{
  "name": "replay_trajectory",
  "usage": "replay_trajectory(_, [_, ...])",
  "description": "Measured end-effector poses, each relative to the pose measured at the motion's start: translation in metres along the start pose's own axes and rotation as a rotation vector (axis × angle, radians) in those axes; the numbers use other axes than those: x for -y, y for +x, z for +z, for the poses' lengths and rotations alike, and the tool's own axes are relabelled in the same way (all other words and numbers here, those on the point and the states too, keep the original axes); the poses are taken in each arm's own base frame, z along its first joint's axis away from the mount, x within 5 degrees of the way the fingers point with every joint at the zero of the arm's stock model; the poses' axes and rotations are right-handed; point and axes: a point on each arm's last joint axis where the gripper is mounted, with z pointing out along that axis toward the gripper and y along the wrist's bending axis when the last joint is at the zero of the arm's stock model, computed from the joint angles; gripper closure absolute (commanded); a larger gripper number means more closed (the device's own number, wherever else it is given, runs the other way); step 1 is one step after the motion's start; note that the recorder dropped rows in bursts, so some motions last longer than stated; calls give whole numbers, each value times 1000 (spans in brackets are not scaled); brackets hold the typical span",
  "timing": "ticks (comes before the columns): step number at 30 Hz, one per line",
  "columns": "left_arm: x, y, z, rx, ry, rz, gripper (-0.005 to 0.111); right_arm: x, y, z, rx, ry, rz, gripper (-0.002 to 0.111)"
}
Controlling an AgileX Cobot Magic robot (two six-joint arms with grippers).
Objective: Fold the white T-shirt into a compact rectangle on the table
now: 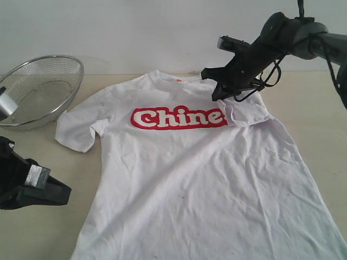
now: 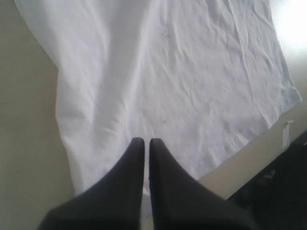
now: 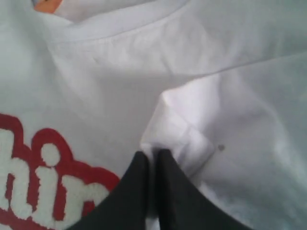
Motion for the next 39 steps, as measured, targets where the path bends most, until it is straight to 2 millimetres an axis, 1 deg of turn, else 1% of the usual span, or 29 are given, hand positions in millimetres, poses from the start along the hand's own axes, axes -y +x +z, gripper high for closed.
replay_trajectory(4, [1,2,0,-20,12,6,102,10,5,14,-13,45,28,108])
replay_trajectory(8, [1,2,0,-22,14,13,102,16,4,12,-3,123,38,108])
replay_trajectory(9, [1,2,0,-23,15,16,102,16,4,12,-2,129,37,103])
replay_trajectory(10, [1,2,0,-23,15,16,102,17,4,12,-1,133,37,94])
replay_trajectory(12, [1,2,0,-25,16,21,102,17,3,12,2,142,34,65])
replay_trajectory(13, [2,2,0,-27,17,22,102,18,3,12,6,145,32,54])
replay_trajectory(14, [2,2,0,-27,17,25,102,16,3,11,9,144,29,45])
replay_trajectory(15, [2,3,0,-28,18,27,102,16,2,11,11,144,28,42])
replay_trajectory(17, [2,3,0,-30,19,27,102,13,1,9,17,128,16,45])
replay_trajectory(20, [2,3,0,-31,20,27,102,12,0,7,19,125,-3,56])
replay_trajectory(21, [2,3,0,-31,20,29,102,12,-1,6,21,130,-10,58])
replay_trajectory(23, [2,3,0,-31,20,30,102,13,-3,-2,32,135,-12,58])
replay_trajectory(27, [2,3,0,-31,20,30,102,14,-13,-28,74,138,-32,58])
replay_trajectory(29, [2,3,0,-31,20,32,102,17,-17,-40,96,138,-28,58])
replay_trajectory(31, [2,3,0,-31,20,32,102,22,-20,-48,114,139,-15,58])
replay_trajectory(35, [2,3,0,-31,20,34,102,39,-21,-51,137,150,21,58])
replay_trajectory(39, [2,3,0,-31,20,34,102,55,-18,-41,134,166,48,58])
